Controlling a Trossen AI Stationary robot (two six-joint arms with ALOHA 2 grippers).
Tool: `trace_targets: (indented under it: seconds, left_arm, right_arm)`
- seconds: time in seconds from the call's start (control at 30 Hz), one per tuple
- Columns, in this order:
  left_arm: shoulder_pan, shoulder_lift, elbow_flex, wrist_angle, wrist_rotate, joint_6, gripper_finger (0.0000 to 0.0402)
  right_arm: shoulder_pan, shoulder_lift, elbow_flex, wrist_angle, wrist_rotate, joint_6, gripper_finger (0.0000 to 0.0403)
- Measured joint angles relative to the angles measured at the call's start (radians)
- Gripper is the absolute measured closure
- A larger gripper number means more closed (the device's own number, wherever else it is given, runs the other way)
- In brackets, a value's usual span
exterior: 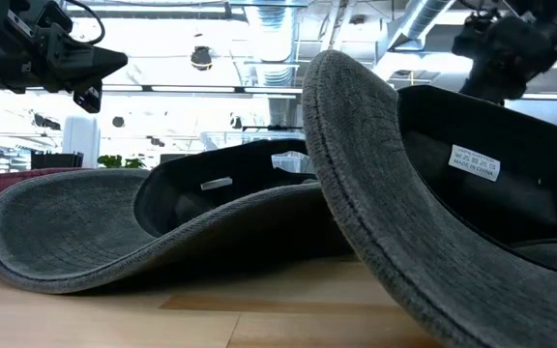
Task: Pick & Place hat
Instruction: Put the right red cap into the blue bin
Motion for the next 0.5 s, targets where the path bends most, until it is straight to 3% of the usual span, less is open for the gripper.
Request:
trace_targets:
  seconds: [0.23, 0.5]
  left_arm:
    - [0.0, 0.0, 0.0, 0.0, 0.0, 0.0, 0.0394]
    - [0.0, 0.0, 0.0, 0.0, 0.0, 0.0, 0.0394]
  right_arm:
    - [-0.028, 0.142, 0.137, -0.197, -0.024, 0.032, 0.0321]
    - [0.024, 0.254, 0.144, -0.199, -0.39, 0.089, 0.0321]
